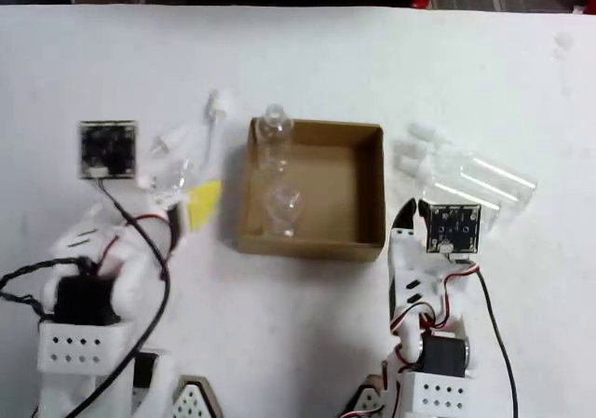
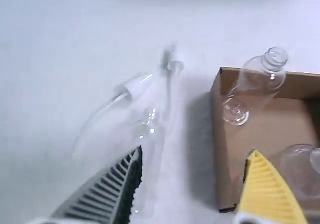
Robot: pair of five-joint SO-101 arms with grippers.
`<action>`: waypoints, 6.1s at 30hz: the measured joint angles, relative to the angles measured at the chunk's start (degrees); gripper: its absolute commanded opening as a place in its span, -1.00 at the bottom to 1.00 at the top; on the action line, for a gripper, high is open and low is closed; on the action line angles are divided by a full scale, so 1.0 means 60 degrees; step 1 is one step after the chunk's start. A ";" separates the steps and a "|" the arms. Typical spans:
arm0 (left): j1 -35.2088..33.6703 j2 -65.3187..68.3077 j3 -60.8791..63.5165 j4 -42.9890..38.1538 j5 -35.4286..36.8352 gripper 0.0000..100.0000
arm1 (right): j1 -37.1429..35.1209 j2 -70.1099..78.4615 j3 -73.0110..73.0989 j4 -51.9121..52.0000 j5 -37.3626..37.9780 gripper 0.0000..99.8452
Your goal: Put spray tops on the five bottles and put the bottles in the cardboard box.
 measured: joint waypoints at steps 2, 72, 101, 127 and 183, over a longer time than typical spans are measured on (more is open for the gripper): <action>-0.0308 0.0132 -0.0015 0.0044 -0.0659 -0.39 | 0.0000 0.0000 0.0000 0.0000 0.0000 -0.97; 0.2593 0.4806 -0.8190 0.6813 -0.2242 -0.95 | 0.0000 0.0000 0.0000 0.0147 0.0000 -0.96; 0.2989 -0.6623 0.1758 -0.0908 0.1231 -0.95 | -0.2608 -0.0103 -0.5187 0.3678 0.1656 -0.86; 0.5231 -0.6623 0.2491 -0.0982 0.0733 -0.95 | -0.7678 0.9744 -1.6615 0.6755 -0.0249 -0.59; 0.5026 -0.6652 0.3194 -0.1538 0.0733 -0.35 | -0.8454 1.1179 -1.6850 0.7751 0.0044 -0.97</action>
